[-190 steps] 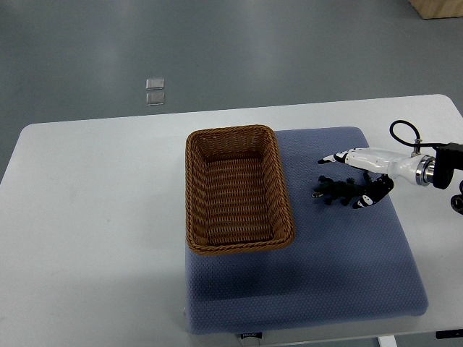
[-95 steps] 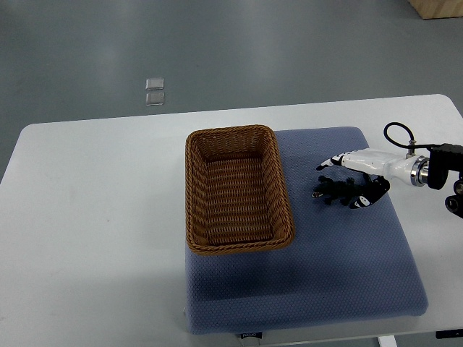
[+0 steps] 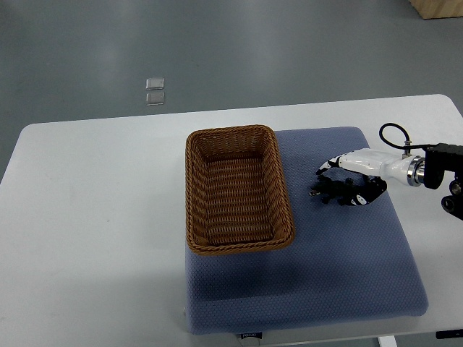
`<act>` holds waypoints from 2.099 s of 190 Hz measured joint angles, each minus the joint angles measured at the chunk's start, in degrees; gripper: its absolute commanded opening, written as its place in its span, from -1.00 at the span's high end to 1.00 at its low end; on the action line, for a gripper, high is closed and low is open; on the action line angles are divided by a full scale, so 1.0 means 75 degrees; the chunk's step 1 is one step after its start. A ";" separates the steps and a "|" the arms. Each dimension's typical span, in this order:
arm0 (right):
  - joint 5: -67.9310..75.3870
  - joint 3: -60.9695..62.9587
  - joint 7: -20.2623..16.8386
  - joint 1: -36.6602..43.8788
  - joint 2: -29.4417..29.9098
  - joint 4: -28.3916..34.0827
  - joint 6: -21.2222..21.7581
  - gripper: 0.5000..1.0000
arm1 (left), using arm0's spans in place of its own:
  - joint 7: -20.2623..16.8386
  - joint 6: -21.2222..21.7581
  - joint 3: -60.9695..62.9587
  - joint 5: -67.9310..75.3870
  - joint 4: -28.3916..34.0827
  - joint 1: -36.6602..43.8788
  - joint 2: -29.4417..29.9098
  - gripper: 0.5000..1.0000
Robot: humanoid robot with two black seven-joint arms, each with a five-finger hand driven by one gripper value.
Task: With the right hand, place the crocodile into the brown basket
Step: 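Close the right hand fingers around the crocodile's body, then lift the crocodile with the right hand and carry it over the basket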
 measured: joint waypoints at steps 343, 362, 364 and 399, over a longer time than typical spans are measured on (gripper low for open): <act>0.0007 -0.0117 -0.0073 0.0254 -0.0021 -0.0044 -0.0338 1.00 | 0.0002 0.0000 0.0000 0.0000 0.0000 0.0000 0.0000 -1.00; 0.0015 -0.0104 -0.0067 0.0431 -0.0023 -0.0044 -0.0365 1.00 | 0.0002 0.0000 0.0000 0.0000 0.0000 -0.0001 0.0000 -1.00; 0.0016 -0.0103 -0.0066 0.0455 -0.0023 -0.0044 -0.0366 1.00 | 0.0002 0.0000 0.0000 0.0000 0.0000 -0.0001 0.0000 -1.00; 0.0030 -0.0102 -0.0065 0.0750 -0.0006 -0.0044 -0.0369 1.00 | 0.0002 0.0000 0.0000 0.0000 0.0000 0.0000 0.0000 -1.00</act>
